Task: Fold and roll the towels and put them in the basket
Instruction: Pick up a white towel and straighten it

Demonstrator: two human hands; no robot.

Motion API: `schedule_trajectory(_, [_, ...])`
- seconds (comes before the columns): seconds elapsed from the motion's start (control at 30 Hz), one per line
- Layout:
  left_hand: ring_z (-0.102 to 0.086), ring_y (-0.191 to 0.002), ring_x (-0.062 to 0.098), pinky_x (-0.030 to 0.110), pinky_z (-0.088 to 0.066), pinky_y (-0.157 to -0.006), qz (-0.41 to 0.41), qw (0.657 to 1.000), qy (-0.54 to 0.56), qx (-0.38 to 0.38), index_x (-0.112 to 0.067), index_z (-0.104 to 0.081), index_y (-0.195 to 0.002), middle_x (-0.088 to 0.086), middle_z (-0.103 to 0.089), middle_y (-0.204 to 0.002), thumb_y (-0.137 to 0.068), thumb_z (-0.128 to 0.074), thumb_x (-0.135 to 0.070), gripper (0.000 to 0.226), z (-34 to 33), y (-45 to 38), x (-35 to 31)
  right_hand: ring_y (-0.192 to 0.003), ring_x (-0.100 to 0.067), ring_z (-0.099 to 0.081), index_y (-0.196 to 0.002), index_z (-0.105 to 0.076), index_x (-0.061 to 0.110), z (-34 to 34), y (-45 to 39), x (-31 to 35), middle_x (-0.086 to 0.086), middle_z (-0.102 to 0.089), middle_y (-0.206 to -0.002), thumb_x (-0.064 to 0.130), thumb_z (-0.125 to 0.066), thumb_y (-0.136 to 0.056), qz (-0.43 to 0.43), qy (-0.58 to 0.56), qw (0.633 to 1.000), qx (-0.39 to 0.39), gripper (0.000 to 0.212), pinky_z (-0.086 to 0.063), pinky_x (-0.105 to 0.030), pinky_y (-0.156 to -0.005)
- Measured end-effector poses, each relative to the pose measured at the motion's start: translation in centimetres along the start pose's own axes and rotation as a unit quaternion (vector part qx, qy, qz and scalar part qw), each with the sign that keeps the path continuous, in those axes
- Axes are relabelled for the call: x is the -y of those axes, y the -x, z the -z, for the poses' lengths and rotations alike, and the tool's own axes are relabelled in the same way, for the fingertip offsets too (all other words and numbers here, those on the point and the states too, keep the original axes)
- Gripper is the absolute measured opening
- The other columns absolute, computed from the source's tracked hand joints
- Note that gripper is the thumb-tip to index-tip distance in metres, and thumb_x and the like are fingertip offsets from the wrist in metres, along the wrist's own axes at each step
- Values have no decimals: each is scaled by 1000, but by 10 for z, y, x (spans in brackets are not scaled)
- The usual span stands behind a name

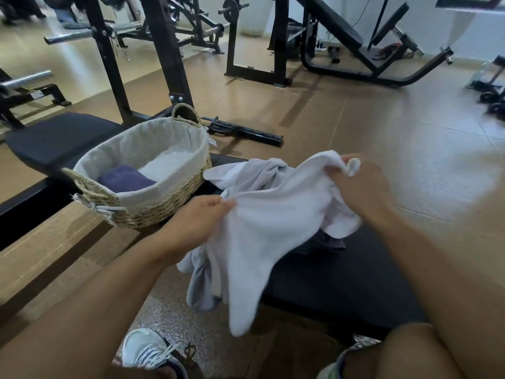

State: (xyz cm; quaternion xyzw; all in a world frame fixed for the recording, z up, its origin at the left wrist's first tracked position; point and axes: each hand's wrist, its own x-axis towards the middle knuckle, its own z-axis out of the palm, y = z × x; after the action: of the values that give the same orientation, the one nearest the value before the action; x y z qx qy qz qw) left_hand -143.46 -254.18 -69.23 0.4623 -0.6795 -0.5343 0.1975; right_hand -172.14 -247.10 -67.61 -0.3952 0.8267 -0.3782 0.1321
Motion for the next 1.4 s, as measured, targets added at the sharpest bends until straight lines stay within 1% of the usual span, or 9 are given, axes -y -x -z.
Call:
schedule_trajectory(0.13, [-59,-72,27,48,-48,-71,-12,992,48,-116,-9,-65,-82,13,-69,-81,-77,-56,-73,64,8,-4,-1,-106,-7,-59,-122,-64,39,-10,22,19,15,-65,-114,55,-77,-79,108,9,988,109,47,-42,-20,-80])
schedule_trajectory(0.3, [-73,-97,19,39,-55,-90,-97,994,45,5,-22,-76,-110,1,-78,-105,-103,-57,-24,21,-2,6,-15,-78,4,-54,-131,-50,55,-29,62,51,22,-54,-77,57,-72,-84,212,92,940,252,52,-37,-8,-66])
schedule_trajectory(0.4, [-72,-107,20,37,-55,-93,-102,992,32,67,-28,-73,-118,-4,-78,-111,-97,-66,-19,23,-5,8,-13,-69,1,-59,-100,-70,37,-38,61,51,17,-60,-70,39,-61,-97,224,76,948,212,10,-38,-16,-60])
schedule_trajectory(0.6, [-72,-99,18,44,-58,-93,-71,997,-31,11,-32,-75,-105,-6,-77,-103,-94,-71,-24,14,6,2,0,-82,-4,-67,-94,-71,30,-25,31,36,14,-72,-87,33,-56,-97,86,-76,992,47,15,-53,-26,-66])
schedule_trajectory(0.83, [-46,-45,5,29,-36,-49,-25,972,95,-213,-12,-70,-88,-2,-58,-64,-101,-58,-43,35,7,-1,-10,-110,-2,-59,-137,-60,32,-20,33,31,10,-65,-132,30,-55,-101,76,-54,989,114,36,-42,-14,-81])
schedule_trajectory(0.93, [-71,-73,28,48,-59,-68,-53,961,150,-226,-16,-77,-85,11,-73,-80,-88,-73,-50,35,2,2,-14,-127,-9,-54,-142,-54,35,-16,43,45,14,-59,-140,29,-52,-102,112,-53,990,69,41,-42,-23,-97])
schedule_trajectory(1.03, [-73,-96,30,53,-59,-90,-63,949,194,-240,-27,-78,-78,6,-78,-92,-81,-82,-46,19,-7,7,-20,-98,0,-59,-135,-53,44,-10,58,60,13,-65,-116,31,-57,-97,115,-99,988,32,40,-47,-22,-79])
schedule_trajectory(1.23, [-75,-93,28,46,-59,-86,-84,957,259,-100,-14,-70,-113,18,-78,-97,-92,-70,-13,21,-25,21,-29,-77,-12,-73,-108,-71,24,-20,88,76,-3,-72,-92,18,-68,-95,106,-251,948,162,14,-59,-25,-67])
schedule_trajectory(1.4, [-71,-110,33,41,-58,-93,-93,946,305,-57,-7,-66,-123,19,-75,-113,-101,-56,-9,24,-20,19,-27,-105,-12,-72,-121,-65,15,-14,84,73,0,-74,-113,-8,-49,-97,167,-254,901,310,36,-58,-31,-93])
